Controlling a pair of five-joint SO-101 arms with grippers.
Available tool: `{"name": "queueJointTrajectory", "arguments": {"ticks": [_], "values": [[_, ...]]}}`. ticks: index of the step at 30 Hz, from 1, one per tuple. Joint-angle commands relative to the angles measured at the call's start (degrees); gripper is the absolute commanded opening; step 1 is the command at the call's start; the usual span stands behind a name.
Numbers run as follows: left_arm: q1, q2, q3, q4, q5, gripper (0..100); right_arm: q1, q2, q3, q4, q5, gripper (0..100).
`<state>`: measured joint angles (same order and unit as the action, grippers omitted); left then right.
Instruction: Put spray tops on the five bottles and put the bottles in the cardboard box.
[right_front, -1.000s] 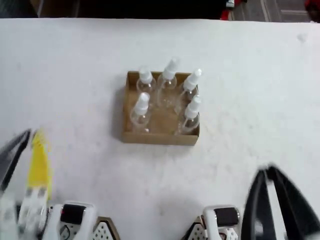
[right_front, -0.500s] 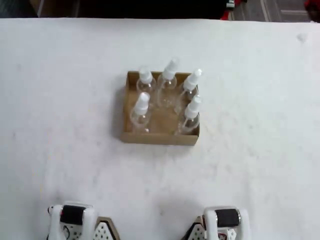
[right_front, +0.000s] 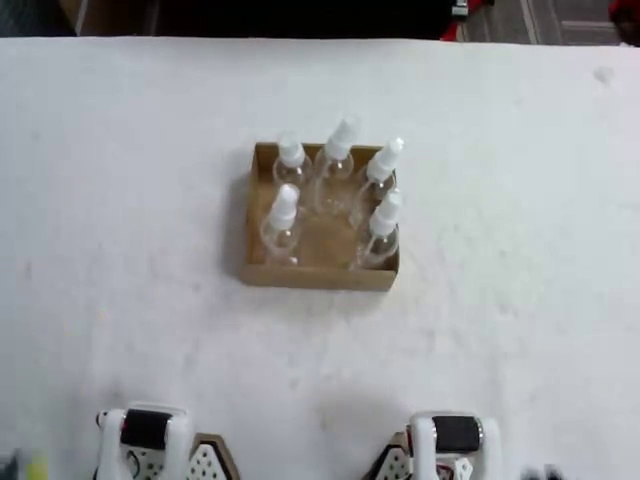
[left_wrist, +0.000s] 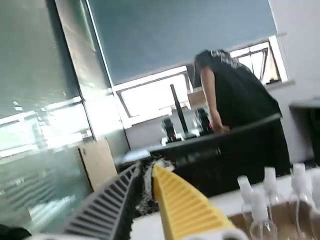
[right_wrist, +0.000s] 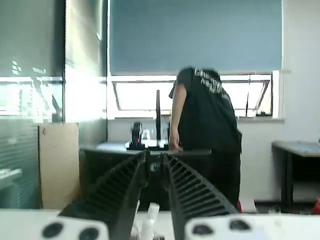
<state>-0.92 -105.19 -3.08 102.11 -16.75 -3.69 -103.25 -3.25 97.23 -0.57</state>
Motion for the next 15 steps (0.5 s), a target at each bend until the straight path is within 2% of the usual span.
{"name": "queueJointTrajectory", "arguments": {"ticks": [1,8,15], "values": [[-0.48,0.31,23.12,-2.64,-0.44,4,0.75,-0.31,17.49,1.01,-0.35,2.2],[-0.48,0.4,52.75,-10.2,-0.09,4,0.84,-0.22,39.47,-2.51,-0.35,2.2],[-0.57,0.4,79.03,-32.62,0.0,4,0.84,-0.22,63.47,-16.22,-0.35,2.2]]}}
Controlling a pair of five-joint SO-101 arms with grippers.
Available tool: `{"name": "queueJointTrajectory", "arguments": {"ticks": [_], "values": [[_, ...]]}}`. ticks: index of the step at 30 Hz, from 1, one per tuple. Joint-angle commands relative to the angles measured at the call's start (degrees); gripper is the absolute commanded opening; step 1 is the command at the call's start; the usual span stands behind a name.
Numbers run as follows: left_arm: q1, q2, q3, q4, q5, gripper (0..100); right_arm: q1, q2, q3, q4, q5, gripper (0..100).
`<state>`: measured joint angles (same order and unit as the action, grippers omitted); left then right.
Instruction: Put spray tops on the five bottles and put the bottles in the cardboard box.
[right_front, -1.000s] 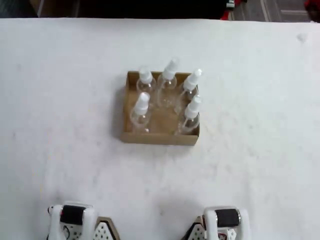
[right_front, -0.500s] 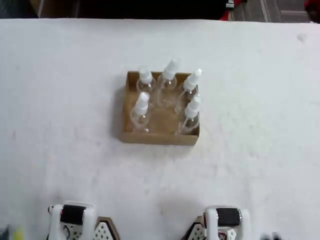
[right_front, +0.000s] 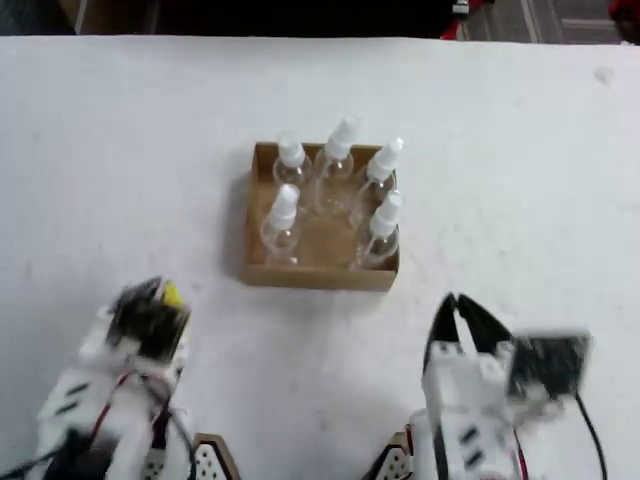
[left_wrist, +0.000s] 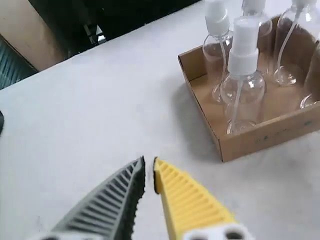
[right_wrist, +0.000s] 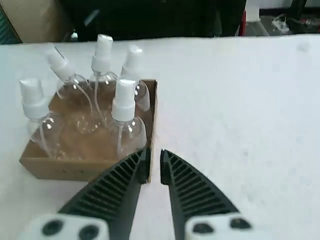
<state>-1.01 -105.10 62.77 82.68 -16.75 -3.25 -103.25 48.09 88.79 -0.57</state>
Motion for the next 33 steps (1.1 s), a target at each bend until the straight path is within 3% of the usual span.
{"name": "queueJointTrajectory", "arguments": {"ticks": [1,7,12,22,28,33], "values": [[-0.48,0.31,16.97,-16.88,0.0,4,0.4,-0.22,16.26,-10.24,-0.35,2.2],[-0.57,0.66,34.37,-37.63,0.09,4,0.48,-0.22,39.47,-27.56,-0.35,2.2],[-3.38,0.31,34.11,-35.52,0.09,4,0.48,0.04,48.79,-36.62,-0.35,2.0],[-4.62,0.31,34.11,-21.71,0.09,4,0.31,0.04,48.79,-26.86,-0.35,2.1],[-4.88,0.31,34.2,-8.53,0.09,3,0.31,0.04,48.79,-15.96,-0.26,1.8],[-4.88,0.31,34.2,-8.97,0.0,3,0.04,0.04,48.79,-16.13,-0.09,1.8]]}}
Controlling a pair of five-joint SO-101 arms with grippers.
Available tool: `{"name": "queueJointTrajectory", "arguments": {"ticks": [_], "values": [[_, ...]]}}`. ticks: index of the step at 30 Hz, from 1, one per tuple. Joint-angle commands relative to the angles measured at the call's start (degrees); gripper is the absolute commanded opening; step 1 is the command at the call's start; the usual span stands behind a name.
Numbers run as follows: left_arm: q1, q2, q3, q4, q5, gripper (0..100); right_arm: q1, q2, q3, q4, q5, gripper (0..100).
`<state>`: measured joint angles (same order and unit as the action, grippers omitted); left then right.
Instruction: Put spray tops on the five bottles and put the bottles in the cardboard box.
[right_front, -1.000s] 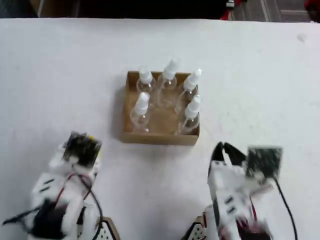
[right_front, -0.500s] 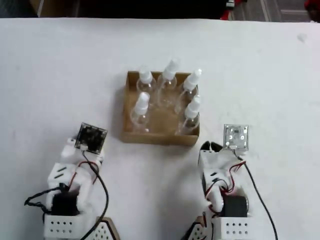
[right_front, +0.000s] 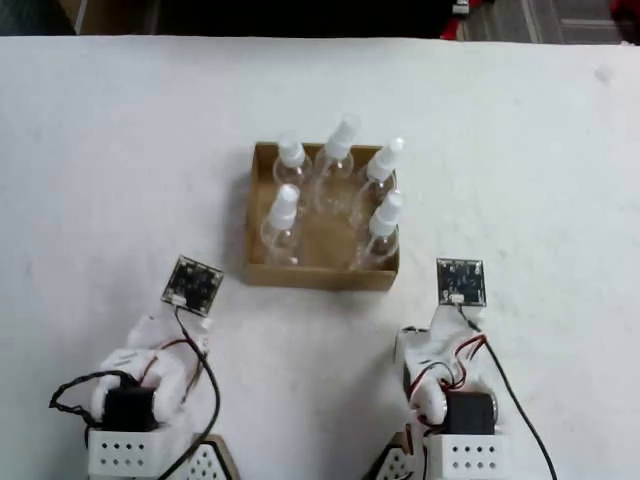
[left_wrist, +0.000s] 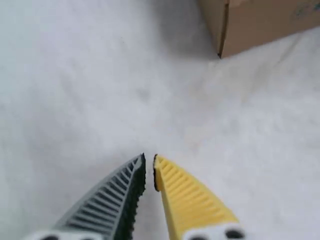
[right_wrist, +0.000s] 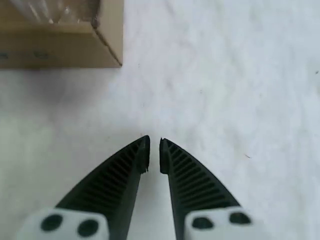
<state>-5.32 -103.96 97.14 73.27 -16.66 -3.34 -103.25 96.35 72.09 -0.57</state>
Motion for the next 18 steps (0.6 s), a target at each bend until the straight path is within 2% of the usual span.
{"name": "queueJointTrajectory", "arguments": {"ticks": [1,18], "values": [[-0.57,-0.84,-0.18,0.44,-0.09,3,0.13,0.04,0.53,0.57,-0.09,2.0],[-0.13,-0.84,-0.18,0.44,0.09,3,0.66,0.04,0.53,0.48,0.09,1.7]]}}
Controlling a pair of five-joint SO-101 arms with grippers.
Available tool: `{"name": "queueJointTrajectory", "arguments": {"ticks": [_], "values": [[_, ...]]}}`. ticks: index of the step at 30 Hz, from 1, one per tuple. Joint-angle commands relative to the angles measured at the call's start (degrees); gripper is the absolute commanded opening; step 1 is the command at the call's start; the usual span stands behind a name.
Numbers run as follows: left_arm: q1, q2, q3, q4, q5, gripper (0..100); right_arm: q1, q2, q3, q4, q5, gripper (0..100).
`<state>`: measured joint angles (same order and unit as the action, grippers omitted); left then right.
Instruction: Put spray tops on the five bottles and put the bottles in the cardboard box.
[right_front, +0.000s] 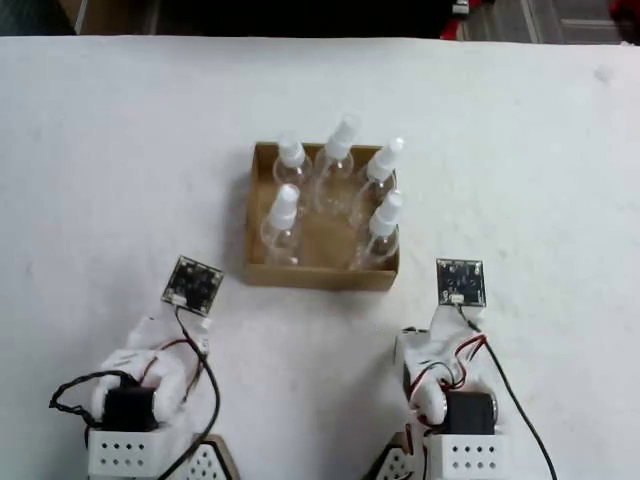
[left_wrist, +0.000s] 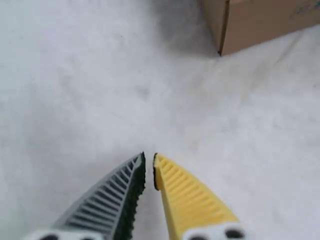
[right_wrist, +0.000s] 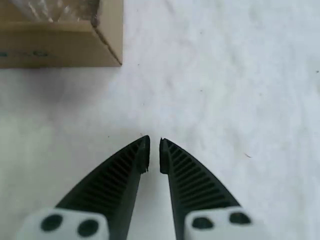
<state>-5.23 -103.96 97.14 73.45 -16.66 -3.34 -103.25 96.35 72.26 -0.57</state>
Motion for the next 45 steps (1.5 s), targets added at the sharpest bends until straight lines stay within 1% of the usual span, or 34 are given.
{"name": "queueJointTrajectory", "arguments": {"ticks": [1,6,15,45], "values": [[-0.22,-0.84,-0.18,0.26,0.09,3,0.66,0.04,0.53,0.31,0.09,1.7],[-0.48,-0.84,-0.18,0.18,3.25,3,1.1,0.04,0.53,0.31,0.18,1.7],[-0.57,-0.84,-0.18,0.26,3.34,3,5.05,0.04,0.53,0.31,0.09,1.7],[-0.57,-0.84,-0.18,0.26,3.25,3,5.05,0.04,0.53,0.31,0.09,1.7]]}}
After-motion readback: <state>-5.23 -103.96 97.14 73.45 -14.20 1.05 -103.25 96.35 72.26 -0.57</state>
